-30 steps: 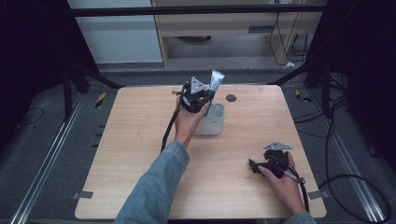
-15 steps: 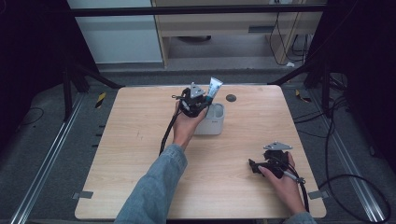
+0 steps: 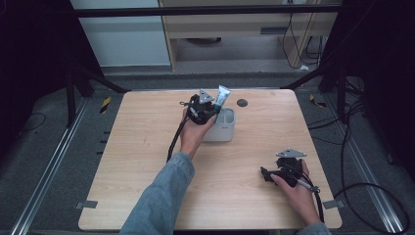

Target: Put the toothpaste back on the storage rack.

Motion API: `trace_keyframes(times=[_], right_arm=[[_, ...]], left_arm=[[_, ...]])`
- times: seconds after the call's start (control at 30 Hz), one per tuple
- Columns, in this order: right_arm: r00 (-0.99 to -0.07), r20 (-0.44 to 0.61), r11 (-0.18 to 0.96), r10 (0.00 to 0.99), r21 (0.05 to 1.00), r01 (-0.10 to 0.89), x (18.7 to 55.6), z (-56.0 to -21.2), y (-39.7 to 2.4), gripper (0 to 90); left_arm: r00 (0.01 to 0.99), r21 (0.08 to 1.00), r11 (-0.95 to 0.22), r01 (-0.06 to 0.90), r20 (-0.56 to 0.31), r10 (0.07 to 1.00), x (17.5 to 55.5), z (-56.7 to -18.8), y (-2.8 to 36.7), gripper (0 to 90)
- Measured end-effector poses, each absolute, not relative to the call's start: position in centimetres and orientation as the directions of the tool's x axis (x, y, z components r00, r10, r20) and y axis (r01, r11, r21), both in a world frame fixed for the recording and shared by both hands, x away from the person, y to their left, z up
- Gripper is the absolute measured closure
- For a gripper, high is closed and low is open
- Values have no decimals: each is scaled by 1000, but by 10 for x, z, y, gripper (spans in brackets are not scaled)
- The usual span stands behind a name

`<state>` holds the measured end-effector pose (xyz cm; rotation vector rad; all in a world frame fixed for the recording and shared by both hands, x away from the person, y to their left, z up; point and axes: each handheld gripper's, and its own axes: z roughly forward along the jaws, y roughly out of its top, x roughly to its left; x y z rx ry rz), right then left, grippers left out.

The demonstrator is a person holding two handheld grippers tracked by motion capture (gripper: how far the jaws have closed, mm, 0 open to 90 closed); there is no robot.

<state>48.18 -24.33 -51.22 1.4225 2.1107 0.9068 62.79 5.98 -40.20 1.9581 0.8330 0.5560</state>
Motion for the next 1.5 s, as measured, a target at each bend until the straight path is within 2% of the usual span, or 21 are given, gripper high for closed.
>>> trace_keyframes(times=[0.67, 1.5], right_arm=[[-378, 3, 258, 926, 724, 639, 482, -512, -243, 16], [-378, 3, 259, 926, 724, 639, 482, -512, -243, 15]], left_arm=[[682, 829, -421, 368, 68, 728, 626, -404, 59, 770], [690, 814, -413, 408, 21, 723, 628, -408, 59, 760]])
